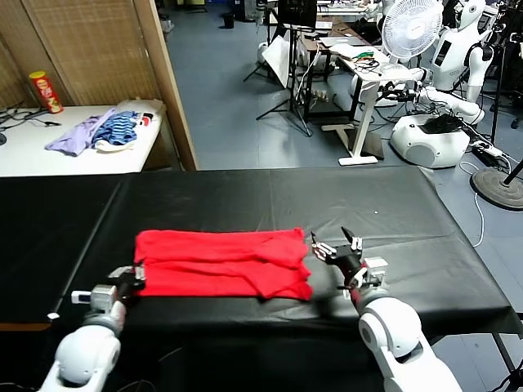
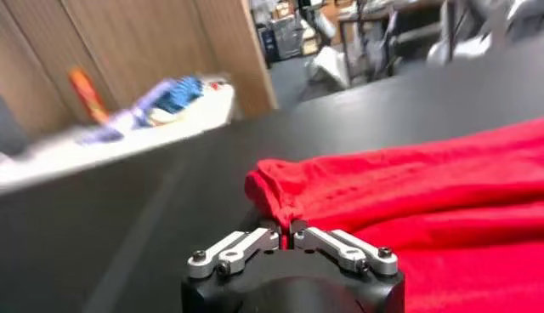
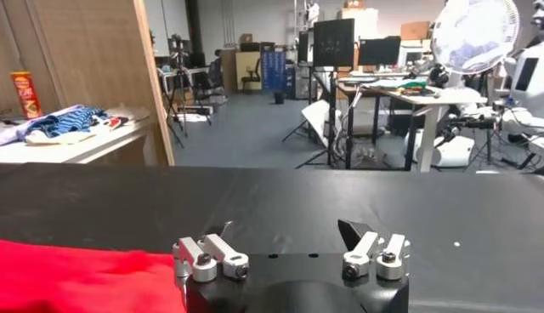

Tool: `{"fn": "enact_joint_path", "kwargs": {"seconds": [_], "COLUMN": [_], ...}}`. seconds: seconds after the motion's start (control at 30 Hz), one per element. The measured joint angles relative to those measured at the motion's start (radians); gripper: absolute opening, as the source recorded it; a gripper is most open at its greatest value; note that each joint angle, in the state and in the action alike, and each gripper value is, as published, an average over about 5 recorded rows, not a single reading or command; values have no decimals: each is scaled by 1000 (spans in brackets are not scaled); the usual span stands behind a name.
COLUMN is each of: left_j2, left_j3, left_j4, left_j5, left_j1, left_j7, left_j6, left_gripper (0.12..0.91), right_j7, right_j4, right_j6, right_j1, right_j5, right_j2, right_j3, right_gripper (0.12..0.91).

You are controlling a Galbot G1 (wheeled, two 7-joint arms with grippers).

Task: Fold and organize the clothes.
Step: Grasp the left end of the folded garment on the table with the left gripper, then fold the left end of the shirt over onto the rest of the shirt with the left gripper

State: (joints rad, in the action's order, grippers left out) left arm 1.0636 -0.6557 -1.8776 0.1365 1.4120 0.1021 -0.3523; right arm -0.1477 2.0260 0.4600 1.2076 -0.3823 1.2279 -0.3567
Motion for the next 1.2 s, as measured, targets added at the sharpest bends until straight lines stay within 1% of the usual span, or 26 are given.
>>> {"fn": "enact_joint_path", "kwargs": {"seconds": [0.1, 0.17, 0.23, 0.3, 0.4, 0.53, 0.63, 0.77, 0.9, 1.07, 1.2], "left_j2": [-41, -51, -47, -32, 4, 65, 113, 177, 236, 281, 296], "left_j3": [-21, -18, 0, 34, 113, 230, 301, 376, 423, 439, 441], "left_j4": [-16, -42, -79, -121, -181, -236, -258, -260, -238, -195, -166], "left_j5": [-56, -59, -39, -2, 83, 224, 297, 324, 310, 287, 274], "left_j1": [17, 23, 22, 14, -5, -43, -73, -112, -144, -171, -179], "left_j7": [10, 19, 25, 26, 30, 64, 85, 90, 89, 84, 82], "left_j6": [-7, -23, -45, -72, -113, -165, -190, -198, -187, -161, -155], "left_gripper": [168, 168, 168, 168, 168, 168, 168, 168, 168, 168, 181], "right_j7": [-2, -3, -3, -4, -5, -6, -6, -6, -3, 5, 22], "right_j4": [7, 11, 15, 19, 22, 23, 22, 20, 19, 16, 13], "right_j6": [2, 2, 2, 2, 2, 1, 1, 1, 0, -2, -8], "right_j1": [9, 16, 24, 34, 48, 60, 65, 70, 74, 75, 69], "right_j5": [5, 10, 17, 23, 29, 34, 35, 37, 40, 42, 40], "right_j2": [8, 12, 16, 20, 24, 29, 33, 38, 41, 44, 43], "right_j3": [0, -1, -4, -9, -20, -34, -42, -47, -47, -38, -29], "right_gripper": [798, 798, 798, 798, 798, 798, 798, 798, 798, 798, 798]}}
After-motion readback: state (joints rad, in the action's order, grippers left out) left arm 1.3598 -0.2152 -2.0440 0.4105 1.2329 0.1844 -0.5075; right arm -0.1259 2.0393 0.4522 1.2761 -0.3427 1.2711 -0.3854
